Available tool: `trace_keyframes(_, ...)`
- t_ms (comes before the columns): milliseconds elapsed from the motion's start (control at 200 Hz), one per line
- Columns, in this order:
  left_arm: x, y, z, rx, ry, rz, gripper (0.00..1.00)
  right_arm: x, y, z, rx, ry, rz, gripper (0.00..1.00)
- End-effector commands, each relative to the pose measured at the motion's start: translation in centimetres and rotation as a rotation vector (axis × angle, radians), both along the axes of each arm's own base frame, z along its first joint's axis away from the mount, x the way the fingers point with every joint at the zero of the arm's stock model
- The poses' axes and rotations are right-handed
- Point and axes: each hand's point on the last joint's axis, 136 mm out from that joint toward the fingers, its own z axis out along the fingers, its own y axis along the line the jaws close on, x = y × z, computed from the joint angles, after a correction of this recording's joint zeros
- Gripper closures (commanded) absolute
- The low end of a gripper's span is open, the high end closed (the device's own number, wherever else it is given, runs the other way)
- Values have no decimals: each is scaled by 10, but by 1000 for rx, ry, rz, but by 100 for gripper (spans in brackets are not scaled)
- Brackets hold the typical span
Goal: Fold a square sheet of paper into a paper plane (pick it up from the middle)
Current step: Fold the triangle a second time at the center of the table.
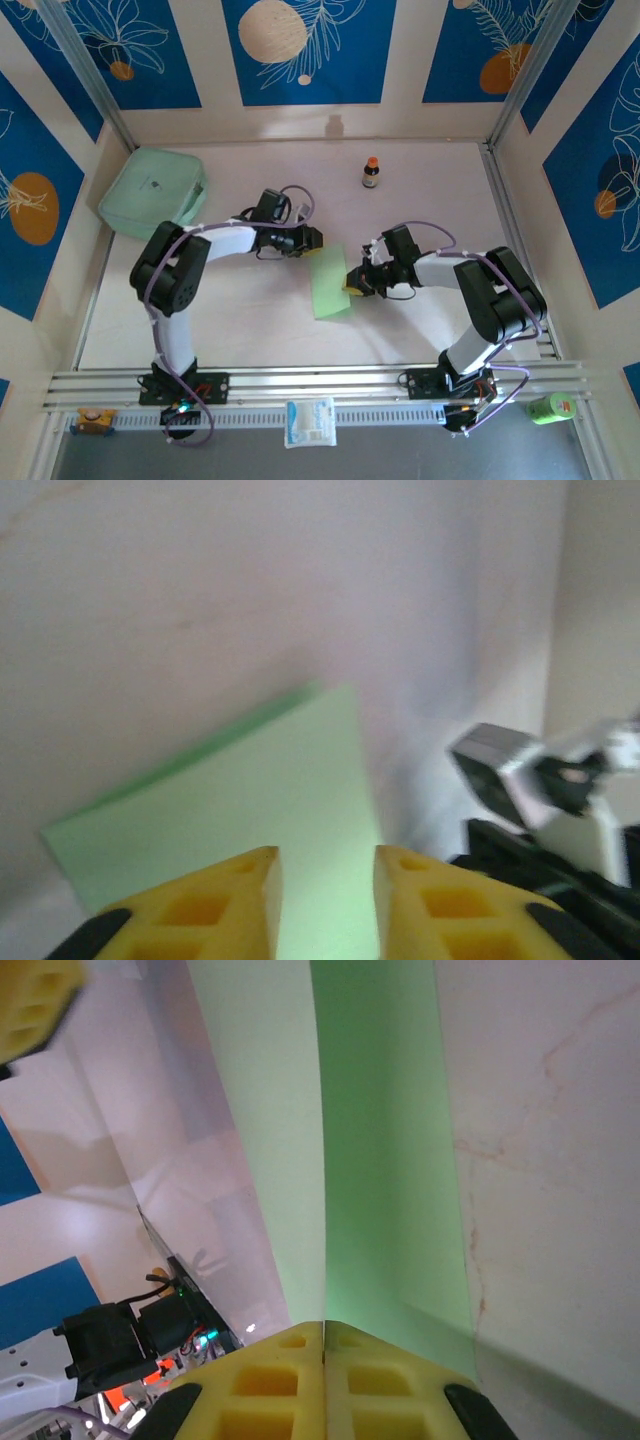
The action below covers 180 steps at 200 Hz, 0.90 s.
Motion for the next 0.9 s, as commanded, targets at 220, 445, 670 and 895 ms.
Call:
trace_keyframes(220,-27,8,60,-45,-272,-33,60,3,-8,-2,-60,13,-153,94)
trace_keyframes(445,-53,25,69,-4,-399,-8,54,2,6,14,22,-18,-72,87)
trace_keyframes(670,-78,41,69,-39,-419,41,51,4,15,14,59,-21,-3,81)
trace_keyframes(895,-115,41,53,87,-528,-26,53,8,10,9,56,-13,1,84)
